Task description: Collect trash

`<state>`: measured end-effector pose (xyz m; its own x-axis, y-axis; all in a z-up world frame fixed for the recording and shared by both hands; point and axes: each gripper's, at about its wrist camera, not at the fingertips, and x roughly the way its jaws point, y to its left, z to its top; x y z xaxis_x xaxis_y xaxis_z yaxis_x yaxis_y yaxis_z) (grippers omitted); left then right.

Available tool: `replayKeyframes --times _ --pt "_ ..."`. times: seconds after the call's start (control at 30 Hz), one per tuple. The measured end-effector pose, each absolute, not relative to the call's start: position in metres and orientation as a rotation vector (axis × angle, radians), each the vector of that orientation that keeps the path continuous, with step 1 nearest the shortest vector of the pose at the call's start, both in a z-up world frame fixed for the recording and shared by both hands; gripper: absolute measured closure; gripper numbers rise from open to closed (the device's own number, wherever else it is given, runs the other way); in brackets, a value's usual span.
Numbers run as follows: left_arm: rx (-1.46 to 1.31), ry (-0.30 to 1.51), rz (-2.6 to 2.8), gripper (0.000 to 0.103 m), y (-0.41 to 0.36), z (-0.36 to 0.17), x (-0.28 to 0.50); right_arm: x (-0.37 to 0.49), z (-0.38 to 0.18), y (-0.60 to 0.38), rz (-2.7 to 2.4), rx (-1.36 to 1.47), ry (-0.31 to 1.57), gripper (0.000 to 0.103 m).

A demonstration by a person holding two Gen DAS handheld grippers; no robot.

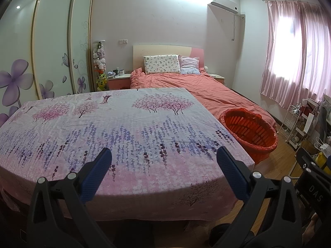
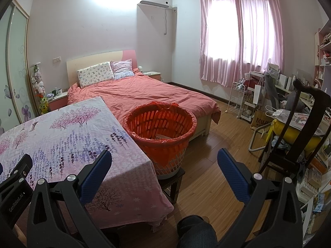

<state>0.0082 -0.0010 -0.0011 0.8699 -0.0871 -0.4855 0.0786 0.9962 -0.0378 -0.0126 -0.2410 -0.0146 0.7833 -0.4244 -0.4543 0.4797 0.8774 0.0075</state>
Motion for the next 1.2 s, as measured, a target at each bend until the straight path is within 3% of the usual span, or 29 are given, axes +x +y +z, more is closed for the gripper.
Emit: replayKeyframes --times 1.2 --pt "0.000 0.508 -0.072 0.004 -0.0004 -0.0025 0.0065 -0.0124 -0.0151 -0.2402 -0.487 0.127 0.465 0.002"
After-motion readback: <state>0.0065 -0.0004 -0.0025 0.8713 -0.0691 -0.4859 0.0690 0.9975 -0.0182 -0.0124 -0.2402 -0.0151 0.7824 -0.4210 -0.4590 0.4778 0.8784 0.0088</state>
